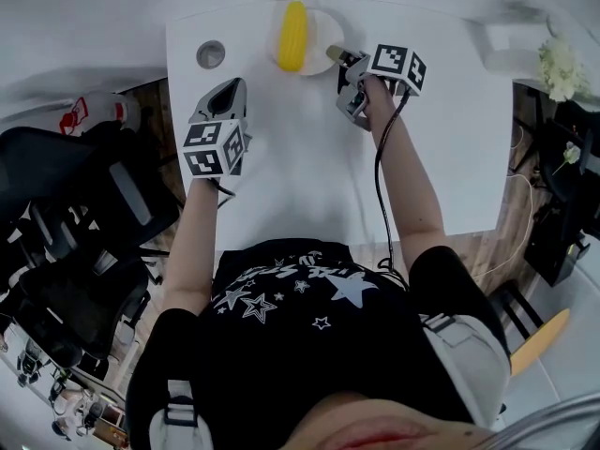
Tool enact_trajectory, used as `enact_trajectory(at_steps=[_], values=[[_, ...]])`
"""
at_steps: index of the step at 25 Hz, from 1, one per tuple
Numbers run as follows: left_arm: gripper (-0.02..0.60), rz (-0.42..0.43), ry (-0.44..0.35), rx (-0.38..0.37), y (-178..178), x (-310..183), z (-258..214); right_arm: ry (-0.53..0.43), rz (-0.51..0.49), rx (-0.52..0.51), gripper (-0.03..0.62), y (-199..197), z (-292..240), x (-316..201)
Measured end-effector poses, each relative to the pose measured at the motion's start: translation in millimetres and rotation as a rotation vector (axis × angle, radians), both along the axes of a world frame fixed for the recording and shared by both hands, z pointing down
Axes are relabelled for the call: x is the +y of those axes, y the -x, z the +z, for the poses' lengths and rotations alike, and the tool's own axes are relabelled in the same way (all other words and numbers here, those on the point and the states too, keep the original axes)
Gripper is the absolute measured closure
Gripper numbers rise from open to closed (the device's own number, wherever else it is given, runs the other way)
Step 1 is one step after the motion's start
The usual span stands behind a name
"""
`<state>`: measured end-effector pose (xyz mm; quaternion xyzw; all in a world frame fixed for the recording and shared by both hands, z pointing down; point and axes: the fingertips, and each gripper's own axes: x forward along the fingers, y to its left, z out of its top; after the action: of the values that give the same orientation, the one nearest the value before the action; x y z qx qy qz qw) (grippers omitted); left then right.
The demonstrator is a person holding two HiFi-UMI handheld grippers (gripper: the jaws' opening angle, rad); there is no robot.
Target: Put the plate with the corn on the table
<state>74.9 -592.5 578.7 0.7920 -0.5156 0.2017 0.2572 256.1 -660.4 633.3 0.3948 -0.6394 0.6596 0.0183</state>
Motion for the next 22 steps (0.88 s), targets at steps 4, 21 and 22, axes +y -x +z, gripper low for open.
enact_trajectory(at_steps=[4, 21, 22], values=[[0.575, -0.006, -0.002, -0.007, 3.0, 7.3, -4.5, -0.004, -0.035, 0.123, 0.553, -2.9, 5.3, 3.8], [0.575, -0.023, -0.007, -0.003, 5.7, 44.1, -18.6, -0.067, -0.230, 0.526, 0.448, -5.6, 2.8, 18.0], [0.575, -0.023, -0.010, -0.002, 5.8, 45.6, -19.8, -0.067, -0.219, 0.519, 0.441, -6.6, 2.4, 18.2]])
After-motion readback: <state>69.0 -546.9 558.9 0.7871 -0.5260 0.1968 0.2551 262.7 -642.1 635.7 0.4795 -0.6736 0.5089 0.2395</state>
